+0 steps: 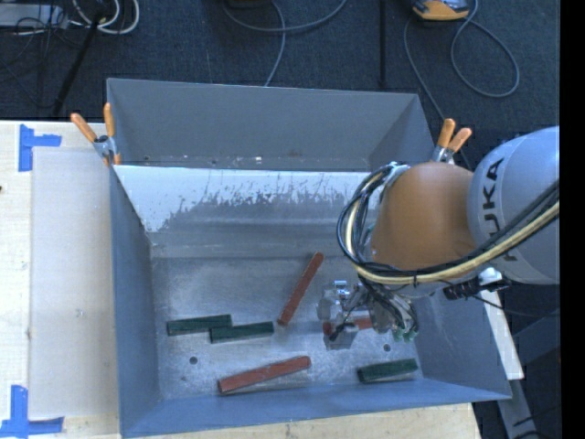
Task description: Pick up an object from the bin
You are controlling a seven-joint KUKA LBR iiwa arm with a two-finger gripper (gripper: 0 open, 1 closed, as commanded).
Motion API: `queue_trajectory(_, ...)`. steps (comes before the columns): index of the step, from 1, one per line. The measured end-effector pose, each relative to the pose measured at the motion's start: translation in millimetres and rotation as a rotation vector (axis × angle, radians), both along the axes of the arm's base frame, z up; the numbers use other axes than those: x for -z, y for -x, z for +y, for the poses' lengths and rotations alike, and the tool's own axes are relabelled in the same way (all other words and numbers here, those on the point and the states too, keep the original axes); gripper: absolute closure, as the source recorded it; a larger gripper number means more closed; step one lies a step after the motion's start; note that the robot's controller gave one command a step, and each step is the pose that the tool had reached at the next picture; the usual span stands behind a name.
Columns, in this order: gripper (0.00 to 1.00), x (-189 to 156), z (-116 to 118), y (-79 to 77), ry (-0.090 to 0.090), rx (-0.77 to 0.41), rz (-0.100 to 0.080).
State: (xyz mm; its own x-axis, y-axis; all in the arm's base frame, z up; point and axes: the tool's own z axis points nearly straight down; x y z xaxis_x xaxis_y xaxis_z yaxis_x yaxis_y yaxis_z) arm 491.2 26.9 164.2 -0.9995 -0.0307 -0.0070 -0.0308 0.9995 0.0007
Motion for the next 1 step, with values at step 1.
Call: queue_trajectory(1, 1.00, -100.4, -9.6, -46.6, 0.000, 0.010, -0.004)
